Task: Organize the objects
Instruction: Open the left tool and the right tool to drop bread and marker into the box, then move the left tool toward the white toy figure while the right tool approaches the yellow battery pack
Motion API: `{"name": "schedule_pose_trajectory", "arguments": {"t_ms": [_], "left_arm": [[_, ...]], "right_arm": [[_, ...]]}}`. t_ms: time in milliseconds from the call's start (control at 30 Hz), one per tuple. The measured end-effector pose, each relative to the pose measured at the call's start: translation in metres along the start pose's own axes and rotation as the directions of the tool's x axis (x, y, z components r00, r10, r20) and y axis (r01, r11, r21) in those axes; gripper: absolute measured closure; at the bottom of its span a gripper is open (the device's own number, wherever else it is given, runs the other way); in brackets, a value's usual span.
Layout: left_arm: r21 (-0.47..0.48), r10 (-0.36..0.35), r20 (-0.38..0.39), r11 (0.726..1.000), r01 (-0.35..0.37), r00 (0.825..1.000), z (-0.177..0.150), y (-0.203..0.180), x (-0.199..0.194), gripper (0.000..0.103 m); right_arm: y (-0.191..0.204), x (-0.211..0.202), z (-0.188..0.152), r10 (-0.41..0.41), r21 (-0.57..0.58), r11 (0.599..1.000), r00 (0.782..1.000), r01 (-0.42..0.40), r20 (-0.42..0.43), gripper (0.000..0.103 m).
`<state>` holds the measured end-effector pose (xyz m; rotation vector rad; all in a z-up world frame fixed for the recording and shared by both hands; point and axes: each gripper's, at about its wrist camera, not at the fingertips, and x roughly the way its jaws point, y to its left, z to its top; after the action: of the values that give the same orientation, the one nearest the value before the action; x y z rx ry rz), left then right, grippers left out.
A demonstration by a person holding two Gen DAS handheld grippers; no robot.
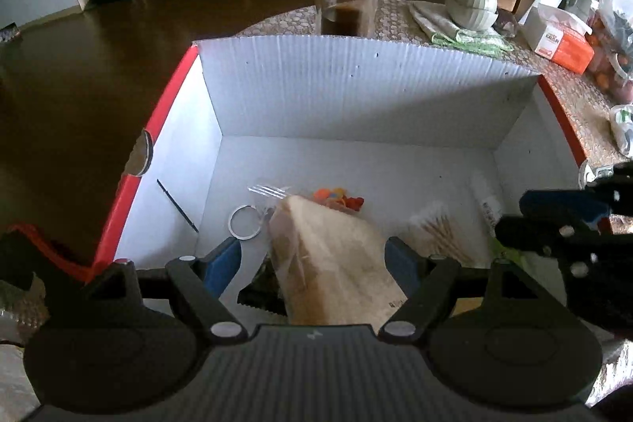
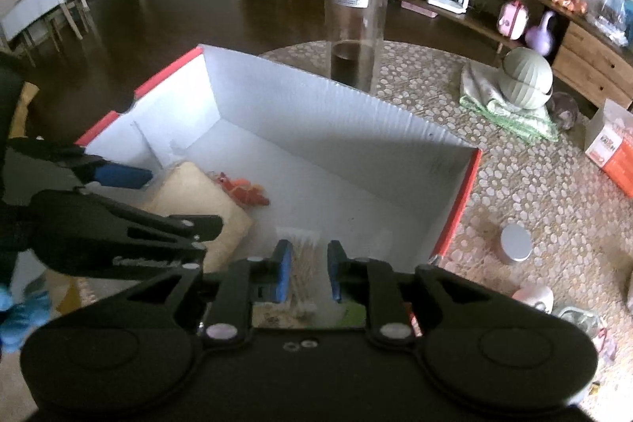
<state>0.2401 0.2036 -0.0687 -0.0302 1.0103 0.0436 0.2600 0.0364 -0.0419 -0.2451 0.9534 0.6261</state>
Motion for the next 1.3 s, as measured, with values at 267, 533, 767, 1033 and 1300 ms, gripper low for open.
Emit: {"name": "schedule_pose_trajectory", "arguments": {"t_ms": [267,533,767,1033,1300], "left_arm": [[-0.050,-0.010,0.032,0.999,0.012,0.999,0.001,0.005,-0.025,0.022],[-0.063,-0.011,0.082,0.998,0.016,0.997,-0.006,0.001,-0.061,0.021],[-0.049,-0.011,0.106,0.999,0.016,0.994,-0.016,-0.014,-0.090,0.021],[-0.034,-0.053,0.144,0.998,0.058,0.988,-0.029,-0.038,-0.123,0.021],[0.021,-0.113,0.169,0.994,0.111,0.979,-0.050,-0.077,-0.142,0.021]], "right_arm": [[0.008,-0.031,-0.013,0.026,-0.039,0.999,0.999,-0.025,0.031,0.075],[0.010,-0.065,-0.025,0.047,-0.044,0.998,0.996,-0.044,0.075,0.072],[0.006,-0.094,-0.037,0.082,-0.028,0.996,0.989,-0.079,0.125,0.070],[-0.001,-0.129,-0.057,0.102,-0.033,0.995,0.977,-0.098,0.186,0.037],[-0.029,-0.158,-0.093,0.100,0.000,0.995,0.971,-0.103,0.217,0.029]]}}
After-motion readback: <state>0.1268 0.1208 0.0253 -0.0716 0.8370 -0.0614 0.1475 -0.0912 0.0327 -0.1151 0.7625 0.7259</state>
